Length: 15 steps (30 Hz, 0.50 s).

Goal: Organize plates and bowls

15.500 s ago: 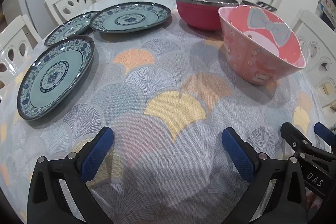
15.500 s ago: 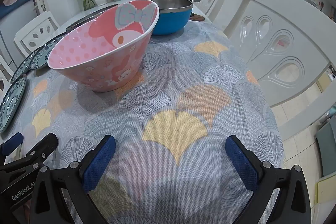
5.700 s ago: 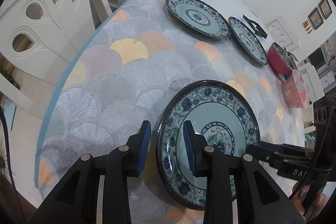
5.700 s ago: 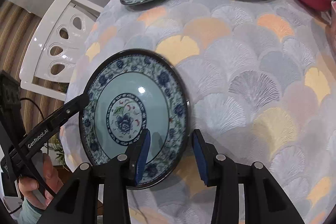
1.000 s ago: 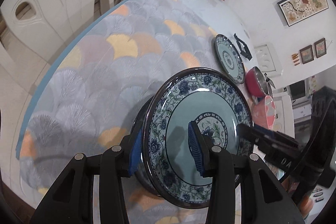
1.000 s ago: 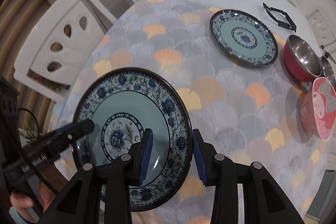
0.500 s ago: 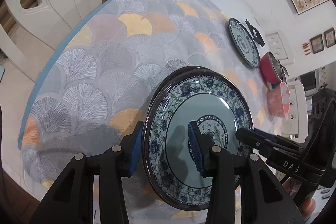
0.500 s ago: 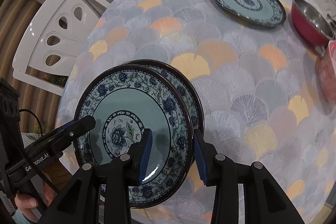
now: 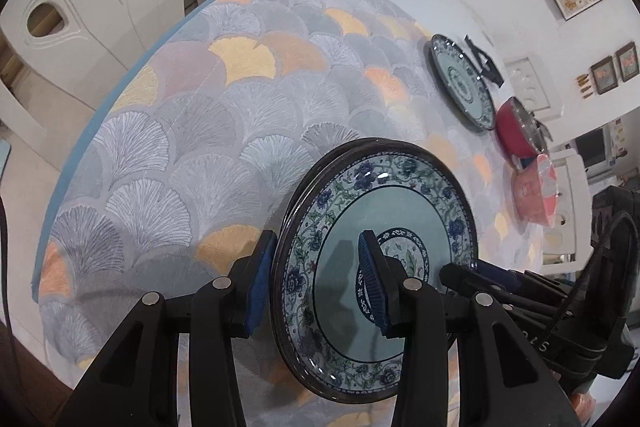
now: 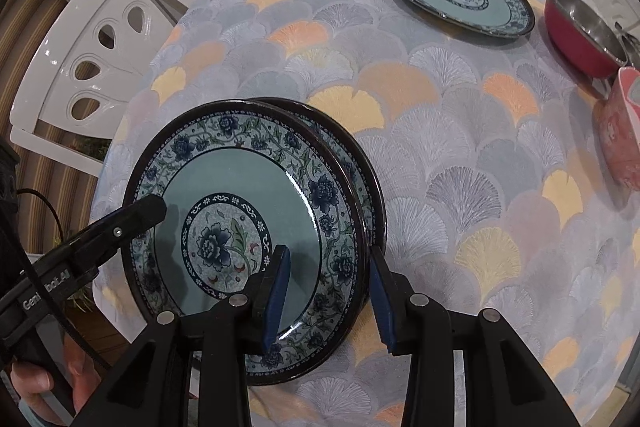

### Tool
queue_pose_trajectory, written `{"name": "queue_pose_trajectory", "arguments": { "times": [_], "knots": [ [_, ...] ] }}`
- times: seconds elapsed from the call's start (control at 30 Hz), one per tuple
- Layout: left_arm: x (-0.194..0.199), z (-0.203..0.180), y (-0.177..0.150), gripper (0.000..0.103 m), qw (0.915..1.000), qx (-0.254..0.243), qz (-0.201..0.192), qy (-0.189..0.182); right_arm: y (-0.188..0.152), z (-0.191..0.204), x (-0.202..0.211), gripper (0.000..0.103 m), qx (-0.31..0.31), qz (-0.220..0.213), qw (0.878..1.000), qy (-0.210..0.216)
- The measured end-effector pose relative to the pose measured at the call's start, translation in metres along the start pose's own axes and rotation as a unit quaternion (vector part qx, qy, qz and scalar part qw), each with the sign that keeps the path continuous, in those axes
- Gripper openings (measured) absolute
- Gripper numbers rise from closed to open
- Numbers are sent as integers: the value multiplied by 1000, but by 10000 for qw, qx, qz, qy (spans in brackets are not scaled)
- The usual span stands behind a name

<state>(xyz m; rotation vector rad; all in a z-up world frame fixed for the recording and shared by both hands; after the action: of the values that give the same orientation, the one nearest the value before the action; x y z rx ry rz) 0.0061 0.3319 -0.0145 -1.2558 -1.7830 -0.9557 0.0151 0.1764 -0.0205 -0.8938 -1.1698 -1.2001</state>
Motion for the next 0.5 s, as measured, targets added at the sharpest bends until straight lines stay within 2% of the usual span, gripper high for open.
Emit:
{"name": "queue_pose_trajectory", "arguments": {
  "times": [0.2, 0.5],
  "knots": [
    [-11, -1, -4, 38, 9997, -24, 225, 13, -3, -8, 1, 38, -187, -33, 9998, 46],
    [-3, -1, 8, 38, 9999, 69, -37, -102, -1, -15, 8, 38, -379, -247, 9983, 355]
  ]
}}
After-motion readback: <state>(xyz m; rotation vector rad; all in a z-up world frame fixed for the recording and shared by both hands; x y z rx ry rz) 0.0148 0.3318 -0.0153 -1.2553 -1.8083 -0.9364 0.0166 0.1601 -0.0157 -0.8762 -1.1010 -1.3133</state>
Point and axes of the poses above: each gripper's, at about its wrist camera, not at the fingertips, and x roughly against the way its jaws point, z to its left, y to its top, the point moved 7 cm from there along -x, roughly the way its jaws point, and after that the axes turned 7 degrees about z, right-handed, at the moved point
